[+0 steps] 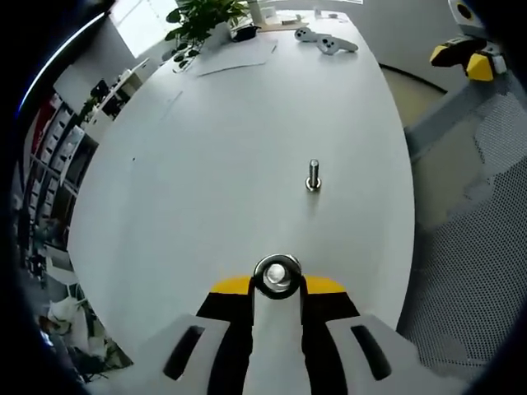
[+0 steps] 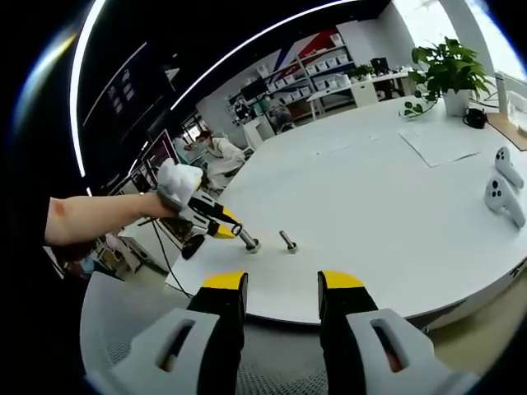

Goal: Place the washer onto the threaded stud by aligning its center hole with the stud, sliding it down to the base, and recovering from edge contact or off-axis alignment until the washer reaches the visible bottom stop.

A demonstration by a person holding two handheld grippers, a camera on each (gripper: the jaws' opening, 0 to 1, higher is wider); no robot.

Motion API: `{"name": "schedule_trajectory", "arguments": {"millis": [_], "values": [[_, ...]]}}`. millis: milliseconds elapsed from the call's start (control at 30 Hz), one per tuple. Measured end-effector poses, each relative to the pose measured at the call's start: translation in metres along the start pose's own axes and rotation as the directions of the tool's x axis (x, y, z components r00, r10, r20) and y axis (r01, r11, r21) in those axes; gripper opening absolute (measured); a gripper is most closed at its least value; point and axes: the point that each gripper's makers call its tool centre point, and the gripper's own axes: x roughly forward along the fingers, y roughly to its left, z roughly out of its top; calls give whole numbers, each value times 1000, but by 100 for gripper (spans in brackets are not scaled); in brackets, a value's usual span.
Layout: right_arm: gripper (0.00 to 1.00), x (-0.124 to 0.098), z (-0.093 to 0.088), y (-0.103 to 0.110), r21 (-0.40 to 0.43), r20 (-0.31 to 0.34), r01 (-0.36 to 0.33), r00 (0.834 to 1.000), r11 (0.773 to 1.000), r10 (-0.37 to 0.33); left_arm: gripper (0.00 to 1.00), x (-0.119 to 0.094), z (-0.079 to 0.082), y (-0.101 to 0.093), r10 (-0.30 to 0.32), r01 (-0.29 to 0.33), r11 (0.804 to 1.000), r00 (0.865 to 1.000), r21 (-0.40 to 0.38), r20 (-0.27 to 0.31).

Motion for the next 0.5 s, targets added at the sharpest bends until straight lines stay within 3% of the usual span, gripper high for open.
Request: {"name": "schedule_trajectory", "arguments": {"millis": [500], "values": [[37,0,0,-1,7,1,9,1000,1000,-9,19,14,0,0,-33,32,999,999,-15,-16]]}}
